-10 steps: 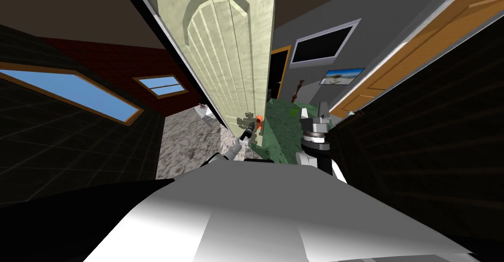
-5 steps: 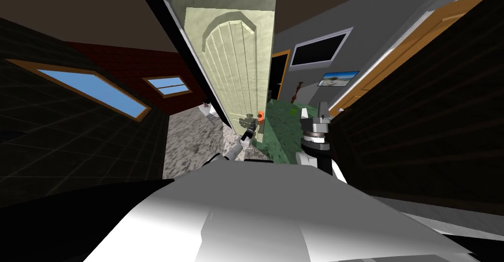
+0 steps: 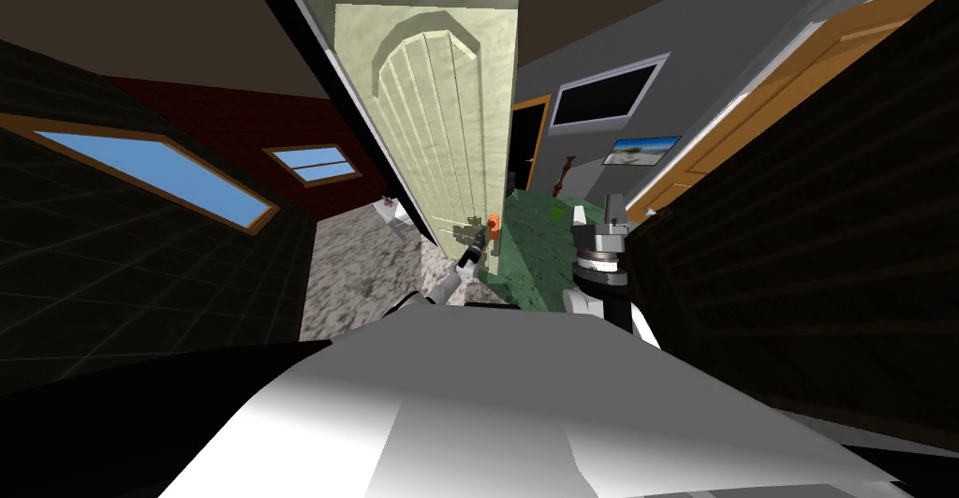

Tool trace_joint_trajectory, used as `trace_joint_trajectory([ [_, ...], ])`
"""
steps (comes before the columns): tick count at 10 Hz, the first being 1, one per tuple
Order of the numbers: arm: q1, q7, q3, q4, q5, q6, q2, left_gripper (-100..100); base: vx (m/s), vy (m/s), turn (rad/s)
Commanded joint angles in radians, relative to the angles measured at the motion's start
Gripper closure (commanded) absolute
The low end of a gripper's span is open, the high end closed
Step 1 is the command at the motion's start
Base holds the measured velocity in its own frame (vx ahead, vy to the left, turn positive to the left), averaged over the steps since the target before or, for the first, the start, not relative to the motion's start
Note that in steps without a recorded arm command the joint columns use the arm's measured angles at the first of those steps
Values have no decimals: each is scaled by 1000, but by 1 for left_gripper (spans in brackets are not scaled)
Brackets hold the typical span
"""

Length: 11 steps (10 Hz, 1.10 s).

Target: Push the door open

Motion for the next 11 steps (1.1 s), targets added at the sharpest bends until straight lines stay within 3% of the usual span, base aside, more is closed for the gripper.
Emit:
trace_joint_trajectory([
  [1,-1,-1,3,4,0,-4,1,-100,188,-81,-24],
  [7,-2,-3,12,13,-1,-16,-7,-100,165,-71,-20],
  [8,-2,-3,12,13,-1,-16,-7,100,-12,1,5],
  [11,-2,-3,12,13,-1,-16,-7,100,-23,7,-2],
])
